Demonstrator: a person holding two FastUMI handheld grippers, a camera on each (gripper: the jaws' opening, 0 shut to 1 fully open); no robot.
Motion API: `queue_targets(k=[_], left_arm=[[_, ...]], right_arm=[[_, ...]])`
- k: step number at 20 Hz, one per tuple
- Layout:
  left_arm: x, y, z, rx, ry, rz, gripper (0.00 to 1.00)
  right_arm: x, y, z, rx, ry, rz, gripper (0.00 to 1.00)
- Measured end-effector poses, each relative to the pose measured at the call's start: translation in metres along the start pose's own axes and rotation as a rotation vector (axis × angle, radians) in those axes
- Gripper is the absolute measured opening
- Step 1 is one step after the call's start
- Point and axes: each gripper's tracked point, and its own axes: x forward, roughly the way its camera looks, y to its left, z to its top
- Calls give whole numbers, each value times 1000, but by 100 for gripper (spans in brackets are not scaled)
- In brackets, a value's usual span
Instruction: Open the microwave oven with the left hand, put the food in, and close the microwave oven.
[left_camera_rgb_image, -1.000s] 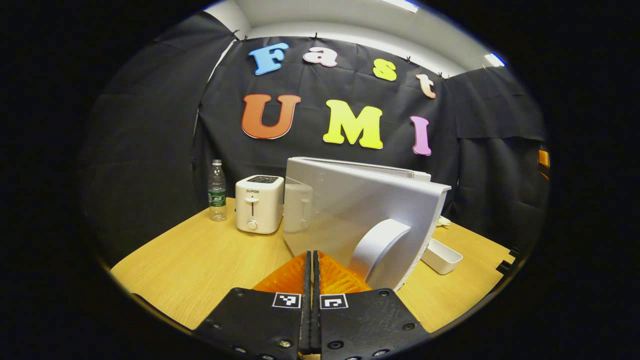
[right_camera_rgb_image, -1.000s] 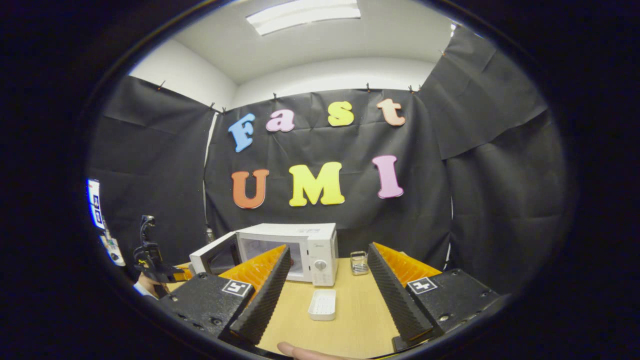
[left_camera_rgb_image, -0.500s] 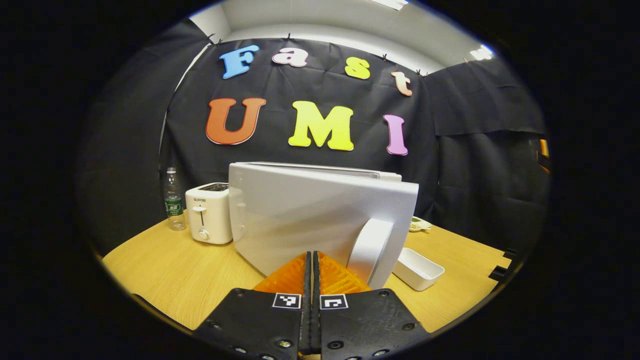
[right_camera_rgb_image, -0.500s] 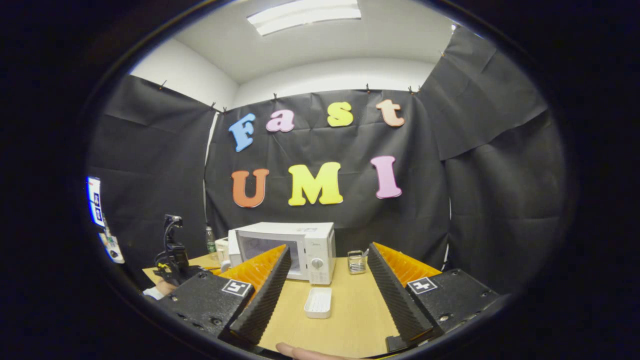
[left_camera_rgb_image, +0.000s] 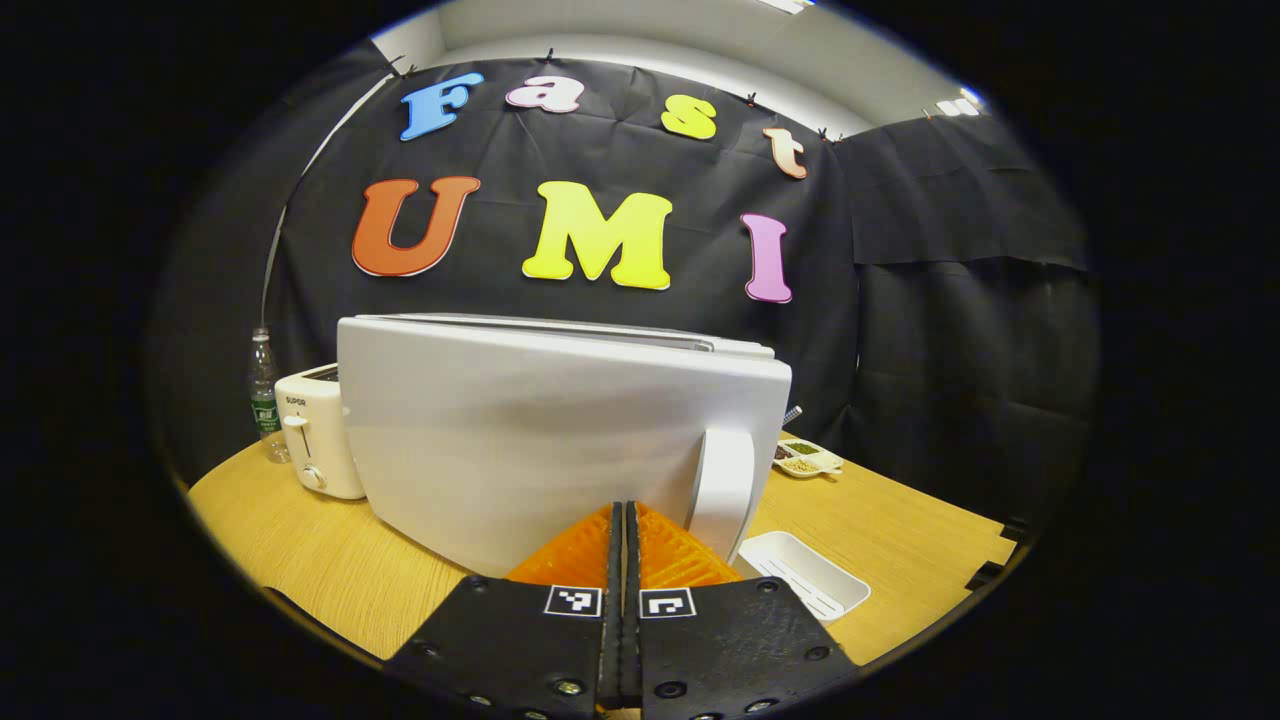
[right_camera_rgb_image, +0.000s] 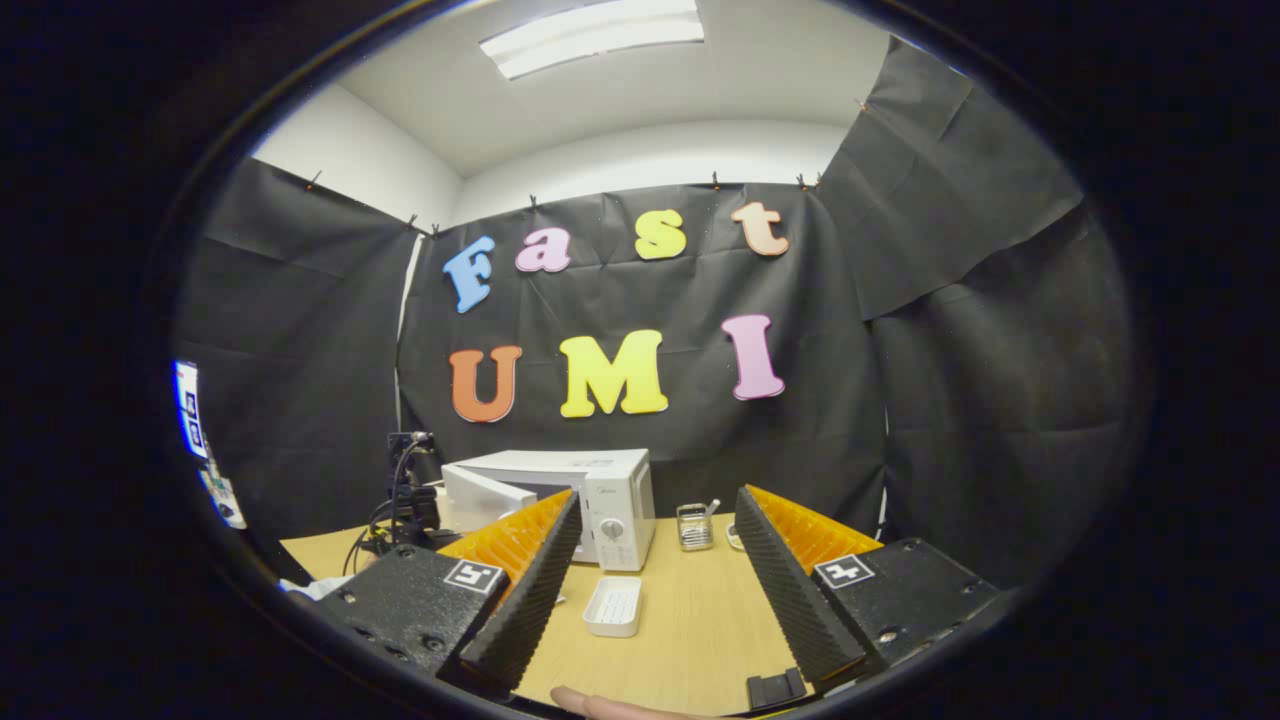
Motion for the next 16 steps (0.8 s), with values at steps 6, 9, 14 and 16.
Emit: queue_targets(k=[6,9,14,16], left_arm=[[48,-11,10,-3,-9,10,0],[68,-10,10,2,-10,19,0],[106,-5,7,9,16,66,0],[118,0,5,9,46,105,0]], right_arm=[[10,-28,-11,17,8,-9,98],[21,-40,-19,17,12,-9,98],[39,-58,-44,49,69,-5,98],[43,-63,-48,54,75,-7,98]])
